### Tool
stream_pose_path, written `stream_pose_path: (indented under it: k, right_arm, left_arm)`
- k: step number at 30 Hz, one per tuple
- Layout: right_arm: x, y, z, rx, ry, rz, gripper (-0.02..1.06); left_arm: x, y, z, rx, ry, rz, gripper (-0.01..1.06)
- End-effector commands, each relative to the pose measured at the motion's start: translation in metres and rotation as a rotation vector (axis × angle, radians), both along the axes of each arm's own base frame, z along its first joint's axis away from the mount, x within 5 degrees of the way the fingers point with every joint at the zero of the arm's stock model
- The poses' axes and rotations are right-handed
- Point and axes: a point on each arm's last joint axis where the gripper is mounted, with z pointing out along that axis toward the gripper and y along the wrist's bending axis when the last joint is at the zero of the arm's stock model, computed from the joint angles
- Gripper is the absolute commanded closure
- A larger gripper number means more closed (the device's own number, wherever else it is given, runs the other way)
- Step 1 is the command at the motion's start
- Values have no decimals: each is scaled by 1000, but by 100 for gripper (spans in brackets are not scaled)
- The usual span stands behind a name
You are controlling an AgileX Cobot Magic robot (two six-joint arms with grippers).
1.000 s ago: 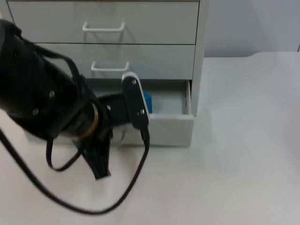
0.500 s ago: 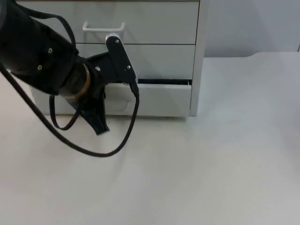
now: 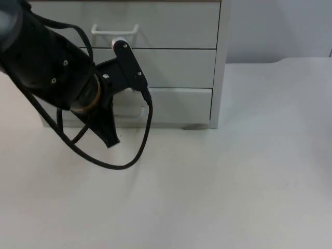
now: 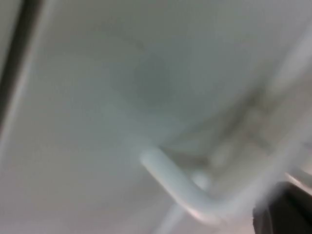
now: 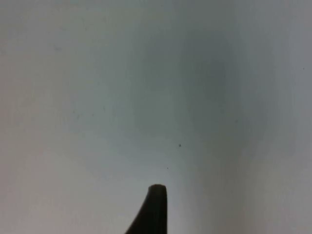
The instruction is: Open the drawer with the left hand, place the block into the drawer with the right hand, then close the drawer with the left hand.
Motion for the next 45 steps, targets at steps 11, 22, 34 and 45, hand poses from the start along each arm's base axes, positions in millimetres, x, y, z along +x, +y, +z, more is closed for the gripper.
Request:
stream_pose_path:
  k: [11,22,34,45]
  right_arm:
    - [0,-1,2,-7,-21,6,25]
    - [0,-1,2,-7,-20,10,25]
    - [0,-1,2,-7,-23,10,25]
    - [0,-1,2,-13,-23,21,25]
  left_arm:
    - [-93,-5,42,-128,58,22,105]
    - [-136,6,115,-431,93,41,105]
    - [-149,46,152,-620,60,267,105]
    - [-155,135,175,-788,-21,624,105]
